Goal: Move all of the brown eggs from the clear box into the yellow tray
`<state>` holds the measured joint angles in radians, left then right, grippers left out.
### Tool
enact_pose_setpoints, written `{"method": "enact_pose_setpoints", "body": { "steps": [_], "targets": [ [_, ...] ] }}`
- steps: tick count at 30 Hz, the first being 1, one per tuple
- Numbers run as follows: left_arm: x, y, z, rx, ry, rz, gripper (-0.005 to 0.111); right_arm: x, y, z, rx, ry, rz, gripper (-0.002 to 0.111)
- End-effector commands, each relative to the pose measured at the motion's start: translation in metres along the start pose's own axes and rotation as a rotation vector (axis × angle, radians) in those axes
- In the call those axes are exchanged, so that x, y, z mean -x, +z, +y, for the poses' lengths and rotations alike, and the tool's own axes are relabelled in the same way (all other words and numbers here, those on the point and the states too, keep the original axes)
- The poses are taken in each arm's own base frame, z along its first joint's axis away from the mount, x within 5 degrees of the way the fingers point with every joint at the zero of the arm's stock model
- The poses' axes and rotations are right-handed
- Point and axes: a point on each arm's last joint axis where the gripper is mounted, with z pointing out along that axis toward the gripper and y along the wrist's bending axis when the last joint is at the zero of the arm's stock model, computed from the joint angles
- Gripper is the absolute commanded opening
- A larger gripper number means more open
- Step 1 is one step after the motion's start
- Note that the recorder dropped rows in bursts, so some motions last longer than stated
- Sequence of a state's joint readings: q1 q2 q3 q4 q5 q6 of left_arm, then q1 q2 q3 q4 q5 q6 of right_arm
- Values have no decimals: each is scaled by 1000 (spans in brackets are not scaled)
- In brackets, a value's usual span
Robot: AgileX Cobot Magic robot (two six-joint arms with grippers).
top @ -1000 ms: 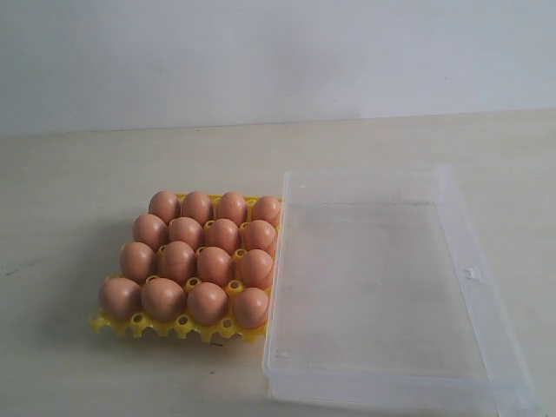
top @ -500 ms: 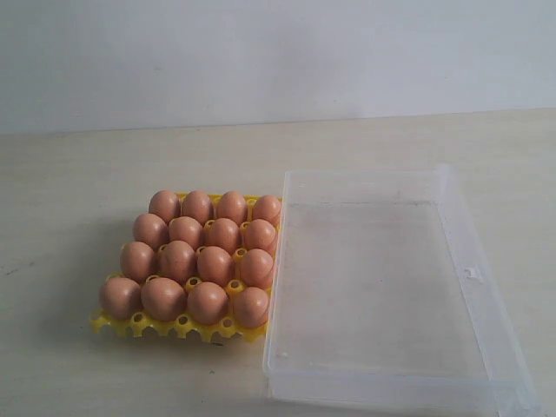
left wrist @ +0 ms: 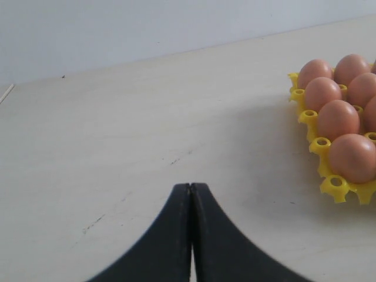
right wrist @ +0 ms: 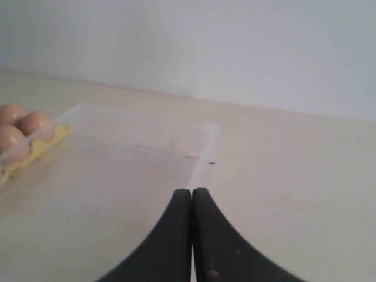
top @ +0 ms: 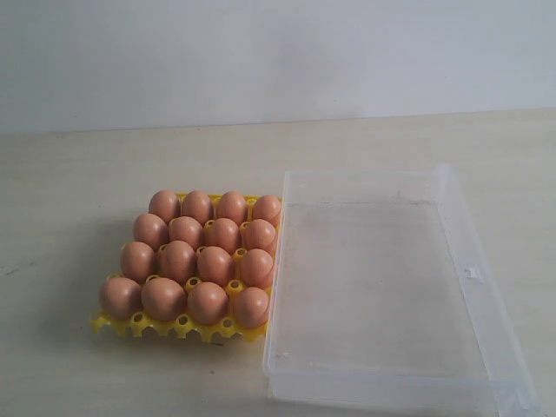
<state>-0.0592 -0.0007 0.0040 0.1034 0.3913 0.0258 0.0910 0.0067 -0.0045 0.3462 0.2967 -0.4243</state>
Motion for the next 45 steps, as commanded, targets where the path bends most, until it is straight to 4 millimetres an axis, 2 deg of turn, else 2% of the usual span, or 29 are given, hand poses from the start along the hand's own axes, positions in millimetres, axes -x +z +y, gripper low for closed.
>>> {"method": "enact_pose_setpoints", "body": {
  "steps": [1, 5, 32, 45],
  "targets": [
    [2, 0, 0, 2, -4, -14, 0, -1, 0, -1, -9, 354, -8, 0],
    [2, 0, 0, 2, -4, -14, 0, -1, 0, -1, -8, 455, -9, 0],
    [2, 0, 0, 2, -4, -14, 0, -1, 0, -1, -9, 446, -9, 0],
    [2, 0, 0, 2, -4, -14, 0, -1, 0, -6, -110, 469, -22, 0]
  ]
}}
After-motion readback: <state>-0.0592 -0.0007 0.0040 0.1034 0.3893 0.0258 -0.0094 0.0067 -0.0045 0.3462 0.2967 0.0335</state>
